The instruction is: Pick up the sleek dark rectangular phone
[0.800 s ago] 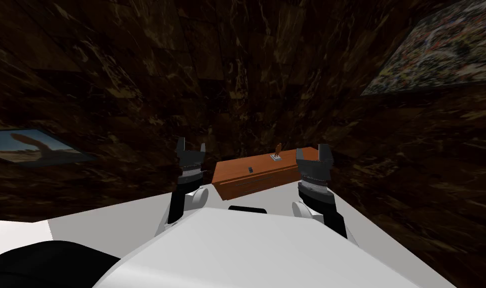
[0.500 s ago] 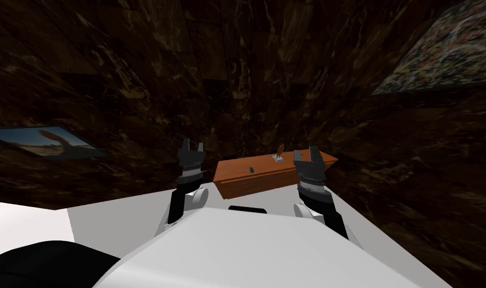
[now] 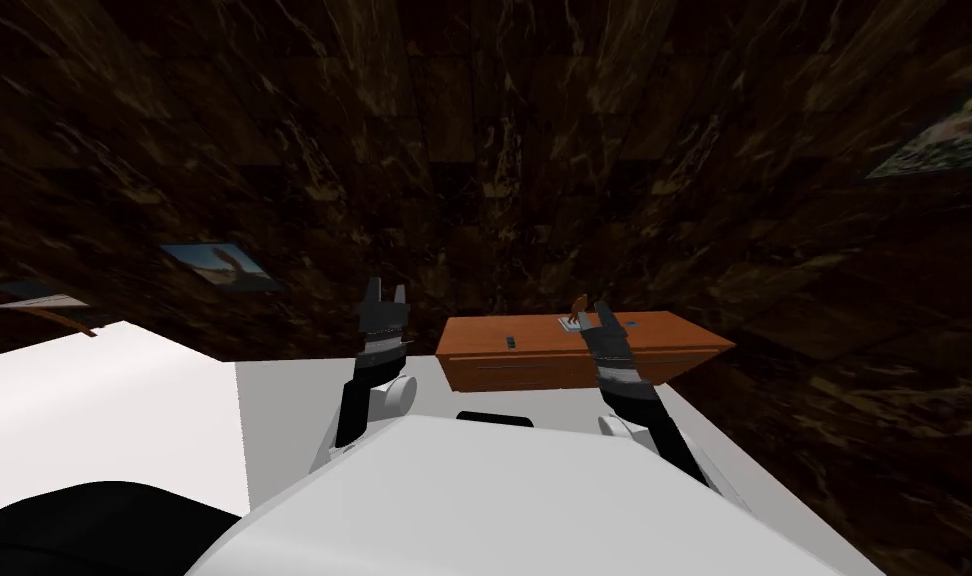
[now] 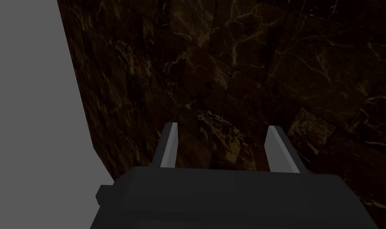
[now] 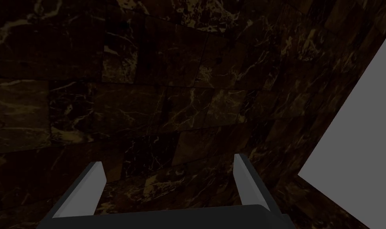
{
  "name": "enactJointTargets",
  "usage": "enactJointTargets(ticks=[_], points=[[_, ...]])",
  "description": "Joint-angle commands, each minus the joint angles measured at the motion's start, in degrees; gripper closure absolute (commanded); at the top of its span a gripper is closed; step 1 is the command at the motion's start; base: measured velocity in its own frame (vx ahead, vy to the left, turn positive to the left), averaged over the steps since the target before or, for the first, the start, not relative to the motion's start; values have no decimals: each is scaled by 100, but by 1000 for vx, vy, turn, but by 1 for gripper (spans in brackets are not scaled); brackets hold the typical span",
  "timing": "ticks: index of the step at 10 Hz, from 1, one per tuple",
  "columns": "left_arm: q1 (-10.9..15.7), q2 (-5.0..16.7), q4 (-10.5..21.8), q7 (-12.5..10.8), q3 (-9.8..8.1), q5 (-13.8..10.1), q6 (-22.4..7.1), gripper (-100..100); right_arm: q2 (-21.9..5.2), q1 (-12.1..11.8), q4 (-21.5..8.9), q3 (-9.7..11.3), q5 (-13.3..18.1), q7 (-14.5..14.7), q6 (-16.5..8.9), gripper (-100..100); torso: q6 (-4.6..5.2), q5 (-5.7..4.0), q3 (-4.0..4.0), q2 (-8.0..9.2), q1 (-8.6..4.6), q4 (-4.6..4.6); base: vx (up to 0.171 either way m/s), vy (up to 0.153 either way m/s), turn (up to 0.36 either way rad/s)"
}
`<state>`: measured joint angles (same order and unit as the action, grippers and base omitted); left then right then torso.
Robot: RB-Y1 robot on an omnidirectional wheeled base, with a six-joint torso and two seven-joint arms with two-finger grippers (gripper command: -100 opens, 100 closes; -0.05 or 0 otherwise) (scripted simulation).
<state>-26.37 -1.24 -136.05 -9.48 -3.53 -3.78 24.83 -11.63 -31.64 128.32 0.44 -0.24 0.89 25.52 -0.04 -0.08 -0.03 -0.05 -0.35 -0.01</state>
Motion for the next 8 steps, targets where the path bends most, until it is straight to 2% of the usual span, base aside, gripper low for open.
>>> enactJointTargets(ticks=[1, 3, 4, 5, 6, 8], points=[[0, 0, 0, 0, 0, 0, 0, 0, -286, -46, -267, 15, -75, -13, -229, -100, 0, 0, 0, 0, 0, 0, 13, -86, 369], [0, 0, 0, 0, 0, 0, 0, 0, -654, -52, -572, 35, -198, -38, -582, -100, 2, -1, -2, -3, -2, -1, -4, -85, 388], [0, 0, 0, 0, 0, 0, 0, 0, -654, -52, -572, 35, -198, -38, -619, -100, 2, -1, 0, 0, -3, 0, -3, -68, 152], [-2, 0, 0, 0, -1, 0, 0, 0, -828, -49, -739, 56, -267, -51, -826, -100, 6, 0, -2, -3, 5, 0, 6, -46, 251], [-1, 0, 0, 0, 0, 0, 0, 0, -828, -49, -739, 56, -267, -51, -828, -100, 3, 2, -4, -6, 13, -1, 7, -38, 169], [-1, 0, 0, 0, 0, 0, 0, 0, -1163, -26, -1049, 122, -418, -76, -1252, -100, 2, 3, -5, -9, 16, -2, 1, -58, 385]])
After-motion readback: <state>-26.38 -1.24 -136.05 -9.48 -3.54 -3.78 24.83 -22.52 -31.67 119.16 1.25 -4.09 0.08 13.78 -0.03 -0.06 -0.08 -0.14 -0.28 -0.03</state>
